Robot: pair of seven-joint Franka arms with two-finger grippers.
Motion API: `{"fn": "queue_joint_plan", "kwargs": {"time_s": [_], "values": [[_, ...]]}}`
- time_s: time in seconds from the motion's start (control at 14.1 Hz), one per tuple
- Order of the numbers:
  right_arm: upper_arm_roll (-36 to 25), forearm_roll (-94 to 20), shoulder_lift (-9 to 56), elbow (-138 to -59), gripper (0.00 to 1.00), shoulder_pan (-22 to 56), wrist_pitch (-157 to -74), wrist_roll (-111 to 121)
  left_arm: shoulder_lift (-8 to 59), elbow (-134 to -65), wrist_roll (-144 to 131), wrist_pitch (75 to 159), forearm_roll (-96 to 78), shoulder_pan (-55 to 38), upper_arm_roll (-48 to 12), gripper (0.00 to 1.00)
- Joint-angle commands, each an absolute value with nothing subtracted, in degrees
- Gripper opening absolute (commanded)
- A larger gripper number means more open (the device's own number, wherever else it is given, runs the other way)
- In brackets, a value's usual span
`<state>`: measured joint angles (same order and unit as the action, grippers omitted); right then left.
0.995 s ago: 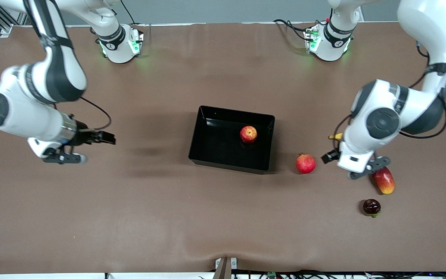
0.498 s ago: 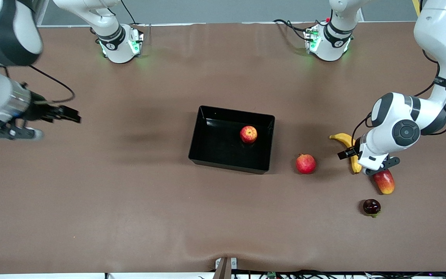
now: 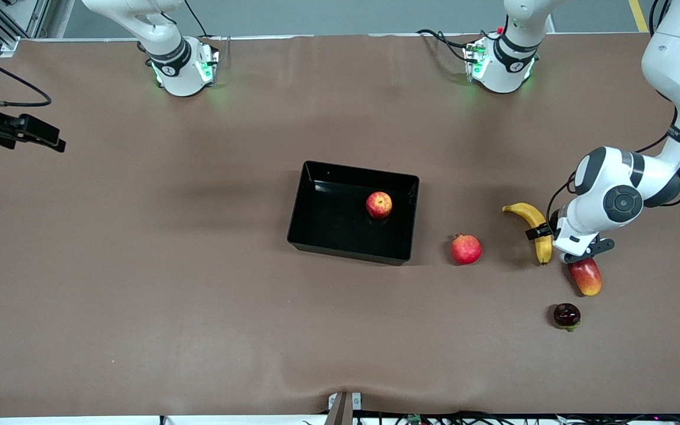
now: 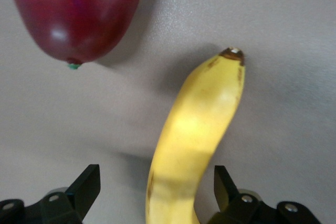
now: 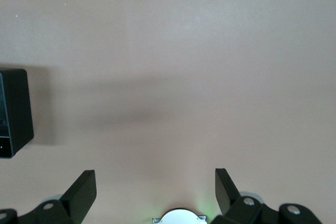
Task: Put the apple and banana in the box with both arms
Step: 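Grasp the yellow banana with the left gripper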
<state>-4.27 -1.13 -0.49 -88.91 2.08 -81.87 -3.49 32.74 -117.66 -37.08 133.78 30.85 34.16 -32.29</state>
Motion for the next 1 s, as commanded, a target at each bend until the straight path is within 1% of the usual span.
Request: {"fn": "queue_joint_plan", "kwargs": {"time_s": [0.0, 0.07, 0.36, 0.5, 0.64, 0.78, 0.92], "values": [[-3.69, -0.18, -2.37, -89.03, 1.0, 1.05, -81.91, -2.9, 32.79, -117.86, -37.0, 135.09, 32.43, 35.24, -33.31, 0.0], [-3.69, -0.18, -2.63, -89.03, 1.0, 0.97, -82.18, -2.9, 31.65, -117.86, -37.26, 134.74, 32.43, 35.16, -33.48, 0.0], [-3.78, 0.0, -2.81, -89.21, 1.0, 0.97, -82.35, -2.73, 27.78, -117.16, -38.49, 133.6, 31.56, 35.33, -38.57, 0.0], [-3.95, 0.7, -3.16, -89.73, 1.0, 0.97, -82.35, -2.72, 25.67, -115.59, -40.59, 130.01, 31.55, 35.24, -42.69, 0.0], [-4.04, 0.79, -3.16, -89.65, 1.0, 0.79, -82.35, -2.11, 25.49, -112.16, -43.32, 124.39, 31.55, 35.24, -48.75, 0.0], [-4.04, 0.88, -3.08, -89.74, 1.0, 0.35, -82.44, -2.02, 26.19, -109.35, -44.99, 123.05, 31.46, 34.11, -53.42, 0.0], [-3.96, 1.32, -2.9, -89.65, 1.0, 0.44, -82.88, -2.02, 28.02, -105.75, -45.88, 122.87, 31.46, 28.6, -54.14, 0.0]]}}
